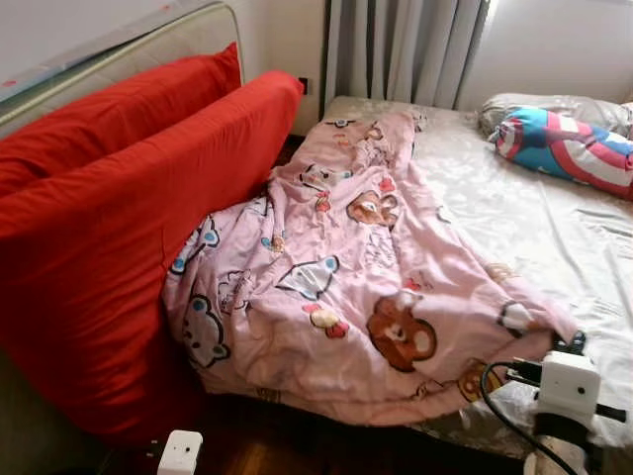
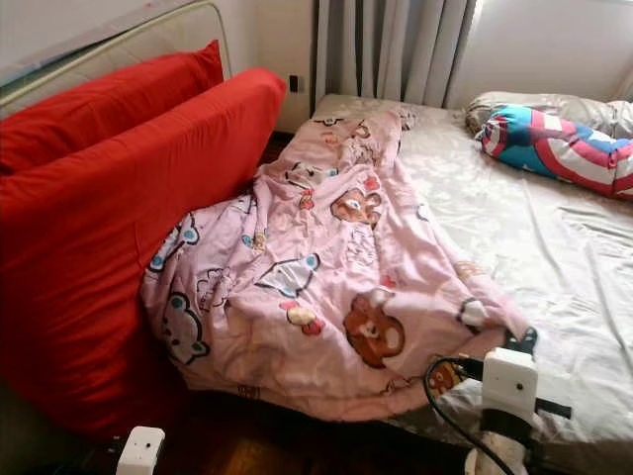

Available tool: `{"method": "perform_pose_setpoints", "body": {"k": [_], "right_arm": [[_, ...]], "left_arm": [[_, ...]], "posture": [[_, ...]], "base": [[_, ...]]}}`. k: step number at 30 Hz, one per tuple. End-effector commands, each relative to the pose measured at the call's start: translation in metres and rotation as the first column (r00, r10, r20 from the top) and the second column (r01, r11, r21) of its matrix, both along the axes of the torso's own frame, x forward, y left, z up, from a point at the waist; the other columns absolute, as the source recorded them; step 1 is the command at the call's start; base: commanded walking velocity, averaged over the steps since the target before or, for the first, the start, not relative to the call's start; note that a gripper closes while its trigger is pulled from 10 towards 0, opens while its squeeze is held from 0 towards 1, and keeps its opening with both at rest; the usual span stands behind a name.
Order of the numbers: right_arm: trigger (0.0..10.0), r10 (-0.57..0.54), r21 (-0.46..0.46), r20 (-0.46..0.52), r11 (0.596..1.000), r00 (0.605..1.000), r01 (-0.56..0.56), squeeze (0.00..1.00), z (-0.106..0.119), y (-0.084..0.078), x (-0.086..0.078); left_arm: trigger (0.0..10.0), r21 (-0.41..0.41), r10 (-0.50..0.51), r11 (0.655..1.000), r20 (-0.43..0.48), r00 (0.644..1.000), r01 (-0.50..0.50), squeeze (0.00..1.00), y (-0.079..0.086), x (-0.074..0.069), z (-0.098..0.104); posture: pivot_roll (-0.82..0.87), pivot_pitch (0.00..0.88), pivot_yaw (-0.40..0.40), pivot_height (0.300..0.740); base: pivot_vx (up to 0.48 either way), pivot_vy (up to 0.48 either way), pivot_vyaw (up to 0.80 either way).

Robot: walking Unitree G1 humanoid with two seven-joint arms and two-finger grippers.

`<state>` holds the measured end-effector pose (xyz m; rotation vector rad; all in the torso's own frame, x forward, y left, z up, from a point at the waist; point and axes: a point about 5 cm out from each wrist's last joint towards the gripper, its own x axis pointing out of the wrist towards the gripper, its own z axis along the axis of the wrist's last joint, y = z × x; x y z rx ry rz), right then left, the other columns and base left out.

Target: Clean up the room

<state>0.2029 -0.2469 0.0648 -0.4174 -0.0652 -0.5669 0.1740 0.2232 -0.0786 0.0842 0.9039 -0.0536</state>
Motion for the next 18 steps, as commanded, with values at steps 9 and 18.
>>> {"method": "perform_pose_setpoints", "body": {"k": [9,18], "right_arm": [[10.0,0.103,0.282,-0.168,0.958,0.980,-0.052,0.00,-0.043,0.016,0.002],[10.0,0.087,0.390,-0.345,0.919,0.934,0.059,0.00,-0.079,0.014,-0.013]], "left_arm": [[10.0,0.015,-0.047,0.999,-0.027,0.999,0.047,0.00,0.000,-0.002,-0.001],[10.0,0.012,-0.057,0.998,-0.031,0.998,0.058,0.00,0.000,-0.002,-0.001]], "posture": [[-0.03,0.035,-0.026,0.740],[-0.03,0.038,-0.026,0.740]], "base": [[0.000,0.000,0.00],[0.000,0.000,0.00]]}}
